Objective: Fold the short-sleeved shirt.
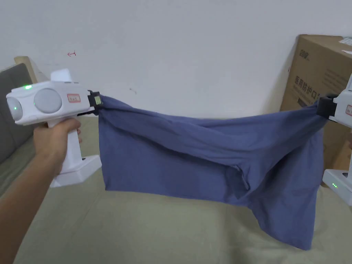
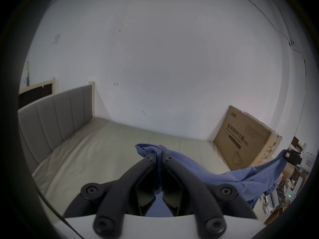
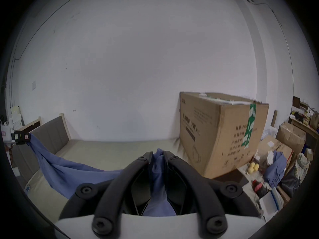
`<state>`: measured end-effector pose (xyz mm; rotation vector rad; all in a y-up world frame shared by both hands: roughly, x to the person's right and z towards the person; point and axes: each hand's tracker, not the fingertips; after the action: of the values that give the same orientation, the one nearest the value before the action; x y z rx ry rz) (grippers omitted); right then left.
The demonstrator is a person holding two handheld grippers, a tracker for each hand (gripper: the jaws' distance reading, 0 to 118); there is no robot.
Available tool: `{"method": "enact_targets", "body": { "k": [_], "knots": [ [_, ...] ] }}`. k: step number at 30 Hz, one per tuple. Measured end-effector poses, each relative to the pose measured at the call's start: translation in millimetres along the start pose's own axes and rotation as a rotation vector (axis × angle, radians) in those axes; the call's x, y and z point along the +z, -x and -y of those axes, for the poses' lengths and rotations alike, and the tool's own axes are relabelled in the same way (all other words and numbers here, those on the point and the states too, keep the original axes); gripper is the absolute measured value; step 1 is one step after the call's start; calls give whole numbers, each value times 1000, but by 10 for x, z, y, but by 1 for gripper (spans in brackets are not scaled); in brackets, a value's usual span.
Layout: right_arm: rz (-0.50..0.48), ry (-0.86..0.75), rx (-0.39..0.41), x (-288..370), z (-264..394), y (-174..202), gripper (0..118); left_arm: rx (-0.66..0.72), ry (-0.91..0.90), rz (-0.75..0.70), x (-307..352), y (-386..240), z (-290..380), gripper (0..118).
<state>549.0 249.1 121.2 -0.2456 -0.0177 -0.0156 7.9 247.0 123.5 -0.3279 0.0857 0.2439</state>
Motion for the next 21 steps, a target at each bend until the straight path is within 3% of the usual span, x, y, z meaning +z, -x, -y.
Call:
{"method": "enact_targets", "body": {
  "k": [10,16,21],
  "knots": [
    [15,-59,83,-625,-241,328,11,-45,-20,-93,-676,35,-430,3],
    [25,-13,110,-987,217,540,11,-103,34,-148,-1123,196,-18,3],
    [24,94,83,-1147,874,613,11,-83,136,-166,-1327,451,628,3]
  ]
}}
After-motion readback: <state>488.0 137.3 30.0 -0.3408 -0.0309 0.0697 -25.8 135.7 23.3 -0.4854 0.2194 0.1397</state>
